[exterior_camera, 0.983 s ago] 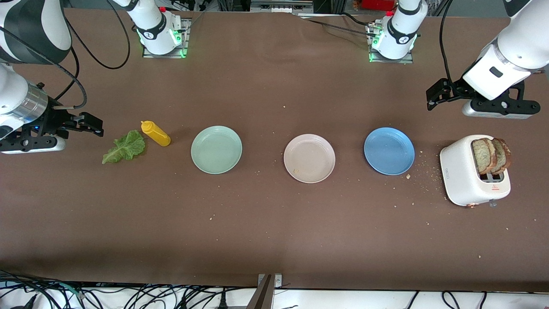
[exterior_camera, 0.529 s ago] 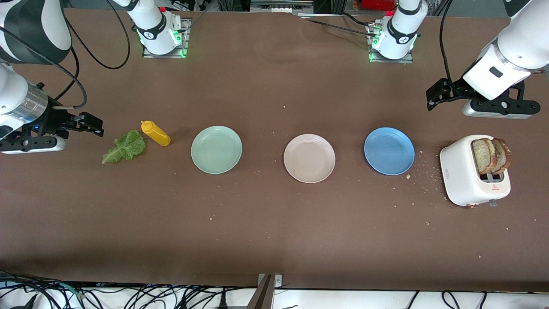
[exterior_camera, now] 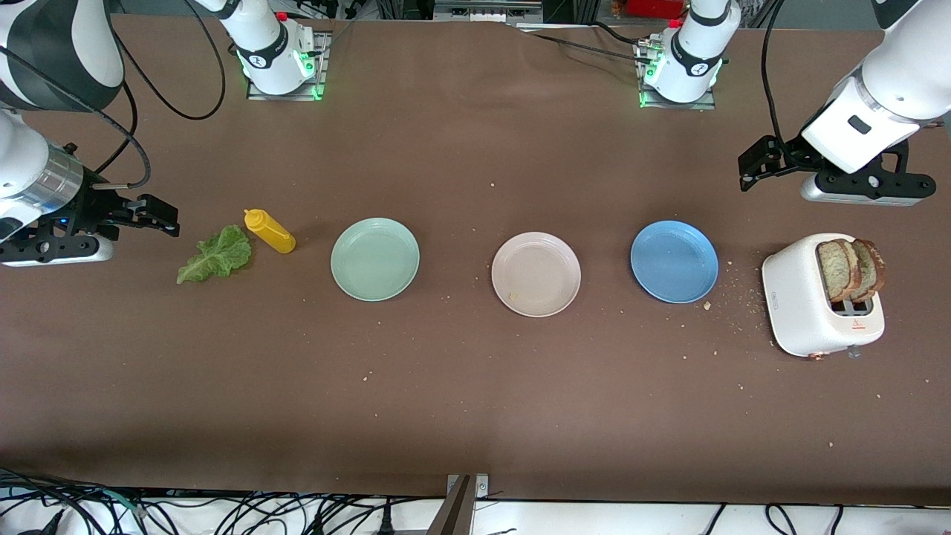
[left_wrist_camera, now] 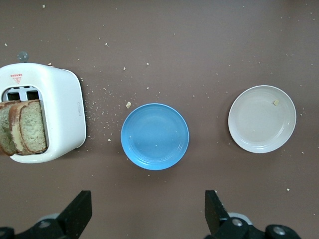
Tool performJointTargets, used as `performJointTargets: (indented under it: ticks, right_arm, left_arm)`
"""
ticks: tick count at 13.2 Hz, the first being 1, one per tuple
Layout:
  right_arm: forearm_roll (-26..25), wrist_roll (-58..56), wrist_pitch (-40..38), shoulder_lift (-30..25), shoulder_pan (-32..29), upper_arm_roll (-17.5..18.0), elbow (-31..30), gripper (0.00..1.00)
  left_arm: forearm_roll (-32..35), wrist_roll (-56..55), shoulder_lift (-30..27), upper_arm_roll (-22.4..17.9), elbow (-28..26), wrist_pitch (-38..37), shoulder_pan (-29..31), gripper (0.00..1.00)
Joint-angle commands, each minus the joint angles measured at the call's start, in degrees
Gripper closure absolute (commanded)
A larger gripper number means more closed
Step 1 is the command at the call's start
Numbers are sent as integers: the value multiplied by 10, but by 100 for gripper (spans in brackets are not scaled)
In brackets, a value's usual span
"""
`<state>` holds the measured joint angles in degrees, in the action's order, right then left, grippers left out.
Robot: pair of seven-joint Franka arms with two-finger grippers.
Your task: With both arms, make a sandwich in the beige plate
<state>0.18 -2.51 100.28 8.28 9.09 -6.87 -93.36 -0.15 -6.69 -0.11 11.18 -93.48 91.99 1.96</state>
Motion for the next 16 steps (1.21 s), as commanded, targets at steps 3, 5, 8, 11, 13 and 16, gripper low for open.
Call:
performJointTargets:
  ticks: [3, 5, 8, 11, 13, 16]
  right_arm:
    - [3, 6, -3, -1, 4, -2, -1, 0]
    - [3, 6, -4, -1, 4, -2, -2, 0]
    - [2, 50, -7, -1, 13, -1, -2, 0]
    - [2, 51, -7, -1, 13, -1, -3, 0]
    - [2, 51, -7, -1, 13, -1, -2, 0]
    - [2, 50, -7, -1, 13, -1, -3, 0]
  left_arm:
    - [-13, 13, 2, -1, 8, -6, 3, 0]
    - [-13, 13, 2, -1, 8, -6, 3, 0]
    - [-13, 13, 2, -1, 8, -6, 3, 0]
    - [-13, 13, 2, -1, 8, -6, 3, 0]
    - [-13, 13, 2, -1, 8, -6, 3, 0]
    - [-13, 13, 2, -1, 8, -6, 3, 0]
